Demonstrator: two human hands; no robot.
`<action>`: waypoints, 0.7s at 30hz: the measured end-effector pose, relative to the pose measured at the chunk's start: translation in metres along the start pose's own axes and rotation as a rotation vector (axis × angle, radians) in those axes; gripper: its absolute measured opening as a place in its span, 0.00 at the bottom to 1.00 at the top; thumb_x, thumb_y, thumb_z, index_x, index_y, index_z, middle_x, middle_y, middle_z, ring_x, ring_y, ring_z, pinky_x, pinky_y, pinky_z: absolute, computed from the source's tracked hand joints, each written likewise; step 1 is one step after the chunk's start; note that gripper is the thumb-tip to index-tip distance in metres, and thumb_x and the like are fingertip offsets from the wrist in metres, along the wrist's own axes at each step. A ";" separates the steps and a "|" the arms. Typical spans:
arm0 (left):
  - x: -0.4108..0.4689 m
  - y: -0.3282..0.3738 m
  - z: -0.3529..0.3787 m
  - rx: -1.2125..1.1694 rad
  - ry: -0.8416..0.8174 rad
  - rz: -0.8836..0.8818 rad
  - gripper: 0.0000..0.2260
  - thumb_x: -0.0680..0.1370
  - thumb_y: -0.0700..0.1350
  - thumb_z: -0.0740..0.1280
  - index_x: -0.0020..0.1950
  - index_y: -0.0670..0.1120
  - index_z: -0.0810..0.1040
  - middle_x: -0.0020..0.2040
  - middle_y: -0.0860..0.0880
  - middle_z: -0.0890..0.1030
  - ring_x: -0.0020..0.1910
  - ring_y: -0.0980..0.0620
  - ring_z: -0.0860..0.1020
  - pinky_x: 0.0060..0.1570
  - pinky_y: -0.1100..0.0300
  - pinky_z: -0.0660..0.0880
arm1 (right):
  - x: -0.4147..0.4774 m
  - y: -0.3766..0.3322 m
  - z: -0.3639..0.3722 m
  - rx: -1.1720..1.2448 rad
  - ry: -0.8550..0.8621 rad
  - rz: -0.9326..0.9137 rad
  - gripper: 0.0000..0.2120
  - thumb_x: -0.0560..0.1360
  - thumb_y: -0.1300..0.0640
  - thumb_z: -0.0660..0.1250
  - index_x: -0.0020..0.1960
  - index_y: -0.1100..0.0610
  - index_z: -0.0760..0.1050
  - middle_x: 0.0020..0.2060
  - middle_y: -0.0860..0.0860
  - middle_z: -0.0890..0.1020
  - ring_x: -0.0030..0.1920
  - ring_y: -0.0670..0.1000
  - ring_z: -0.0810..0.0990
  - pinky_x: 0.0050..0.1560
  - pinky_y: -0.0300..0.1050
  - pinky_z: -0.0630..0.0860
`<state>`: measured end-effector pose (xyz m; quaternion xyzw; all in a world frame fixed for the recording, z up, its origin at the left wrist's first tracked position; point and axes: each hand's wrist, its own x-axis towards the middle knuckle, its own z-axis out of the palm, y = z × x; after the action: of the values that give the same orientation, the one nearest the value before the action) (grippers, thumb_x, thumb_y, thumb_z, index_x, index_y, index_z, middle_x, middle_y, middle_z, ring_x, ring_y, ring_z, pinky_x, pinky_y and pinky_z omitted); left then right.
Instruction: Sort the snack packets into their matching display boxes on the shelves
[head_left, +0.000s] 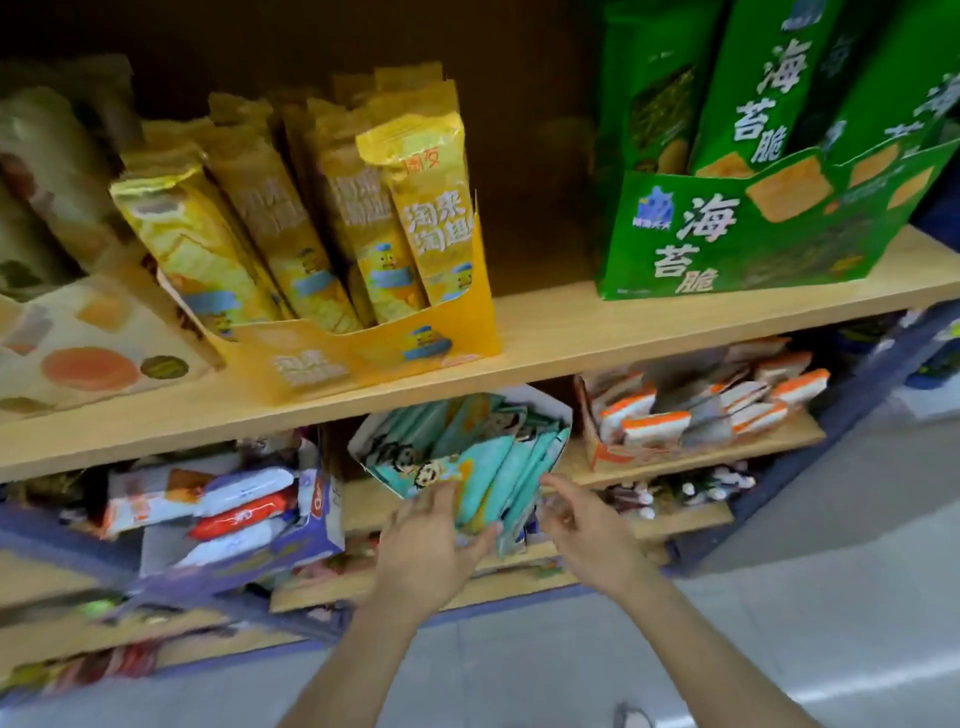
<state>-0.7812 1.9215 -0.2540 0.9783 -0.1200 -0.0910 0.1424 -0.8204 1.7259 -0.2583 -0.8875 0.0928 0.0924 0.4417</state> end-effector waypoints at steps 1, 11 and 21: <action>0.005 0.006 -0.002 0.073 -0.009 0.004 0.38 0.71 0.74 0.53 0.75 0.53 0.60 0.71 0.51 0.69 0.68 0.47 0.70 0.65 0.49 0.68 | 0.001 -0.001 0.009 -0.008 -0.032 0.020 0.20 0.82 0.52 0.60 0.74 0.48 0.66 0.38 0.49 0.78 0.37 0.47 0.76 0.39 0.44 0.69; 0.043 0.016 -0.022 0.157 -0.357 0.023 0.36 0.73 0.63 0.65 0.75 0.48 0.58 0.55 0.49 0.79 0.54 0.46 0.78 0.47 0.54 0.66 | 0.001 -0.013 0.029 -0.305 0.122 0.126 0.11 0.81 0.56 0.57 0.50 0.55 0.78 0.45 0.52 0.83 0.46 0.56 0.80 0.39 0.48 0.74; 0.043 0.025 0.004 -0.014 -0.336 -0.025 0.32 0.75 0.58 0.67 0.73 0.49 0.57 0.48 0.48 0.78 0.45 0.44 0.78 0.43 0.54 0.73 | -0.011 -0.008 0.024 -0.156 0.221 0.193 0.13 0.80 0.59 0.60 0.59 0.54 0.80 0.55 0.54 0.80 0.53 0.55 0.79 0.42 0.42 0.65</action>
<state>-0.7465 1.8866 -0.2562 0.9497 -0.1293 -0.2559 0.1260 -0.8311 1.7501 -0.2638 -0.9109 0.2181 0.0429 0.3476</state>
